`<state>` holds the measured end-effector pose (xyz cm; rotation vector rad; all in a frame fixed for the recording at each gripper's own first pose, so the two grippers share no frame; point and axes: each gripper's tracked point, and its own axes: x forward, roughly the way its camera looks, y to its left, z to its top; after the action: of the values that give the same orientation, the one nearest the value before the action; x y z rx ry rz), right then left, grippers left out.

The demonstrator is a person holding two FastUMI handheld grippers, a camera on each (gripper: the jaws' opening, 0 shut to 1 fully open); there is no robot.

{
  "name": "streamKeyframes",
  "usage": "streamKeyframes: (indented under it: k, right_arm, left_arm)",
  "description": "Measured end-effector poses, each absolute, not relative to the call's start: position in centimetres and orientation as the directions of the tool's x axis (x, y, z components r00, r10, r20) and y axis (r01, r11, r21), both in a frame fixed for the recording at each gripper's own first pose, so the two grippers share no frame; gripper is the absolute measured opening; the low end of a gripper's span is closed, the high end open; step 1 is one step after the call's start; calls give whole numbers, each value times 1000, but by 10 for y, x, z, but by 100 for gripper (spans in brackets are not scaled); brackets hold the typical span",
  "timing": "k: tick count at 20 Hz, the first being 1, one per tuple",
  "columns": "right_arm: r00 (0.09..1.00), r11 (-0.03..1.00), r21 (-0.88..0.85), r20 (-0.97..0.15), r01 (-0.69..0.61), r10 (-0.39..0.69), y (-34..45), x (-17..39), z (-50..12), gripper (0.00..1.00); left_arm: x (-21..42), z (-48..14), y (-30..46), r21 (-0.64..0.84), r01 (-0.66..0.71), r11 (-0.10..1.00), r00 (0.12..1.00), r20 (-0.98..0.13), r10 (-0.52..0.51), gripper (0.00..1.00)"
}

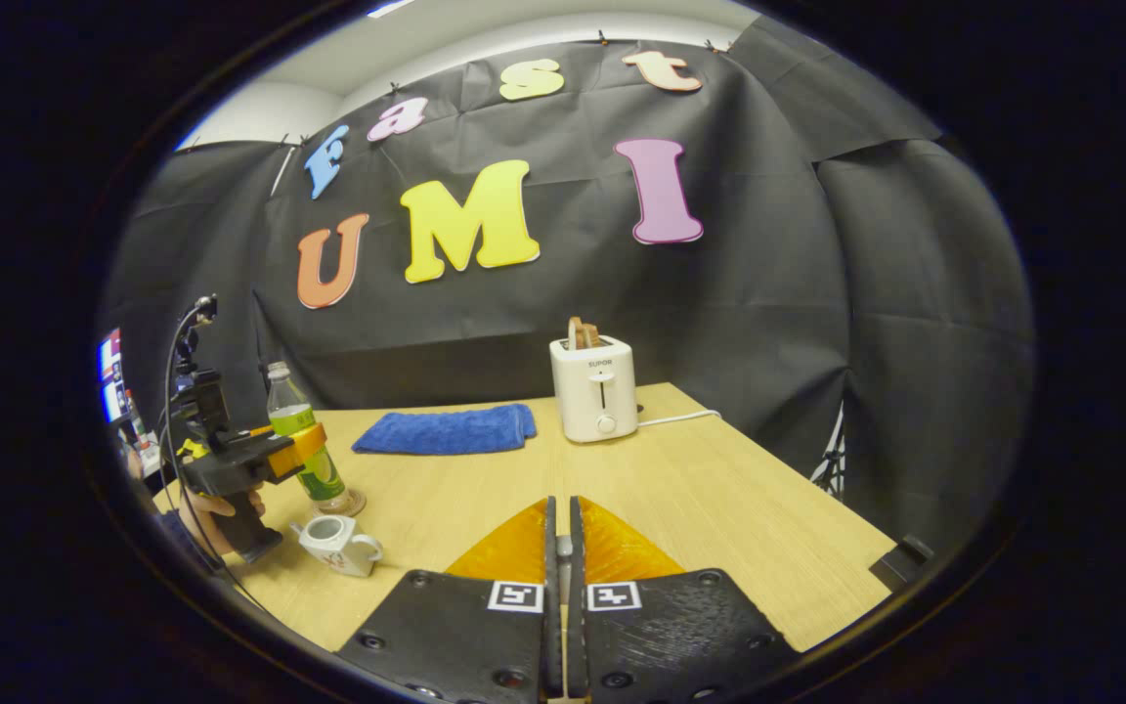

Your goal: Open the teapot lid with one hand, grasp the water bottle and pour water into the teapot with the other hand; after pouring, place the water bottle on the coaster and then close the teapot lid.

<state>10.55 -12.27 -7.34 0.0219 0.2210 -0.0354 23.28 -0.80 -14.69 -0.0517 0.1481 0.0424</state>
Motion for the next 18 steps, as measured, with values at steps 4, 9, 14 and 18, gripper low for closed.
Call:
streamKeyframes:
  k: [4, 9, 14, 18]
  right_arm:
    - [976, 999, 14, -216, 34, -30, -121, 105, -71, 2]
    - [975, 999, 11, -219, 31, -28, -119, 105, -72, 2]
    - [979, 1000, -1, -203, 19, -19, -113, 99, -64, 2]
    - [983, 1000, 3, -185, -11, 11, -100, 96, -57, 2]
  left_arm:
    - [233, -146, -5, -39, -62, 997, 987, -149, 56, 87]
    - [221, -127, -8, -19, -50, 999, 991, -125, 48, 93]
    - [198, -91, -3, -20, -86, 996, 992, -99, 84, 94]
    - [166, -58, 0, -19, -96, 995, 993, -73, 95, 93]
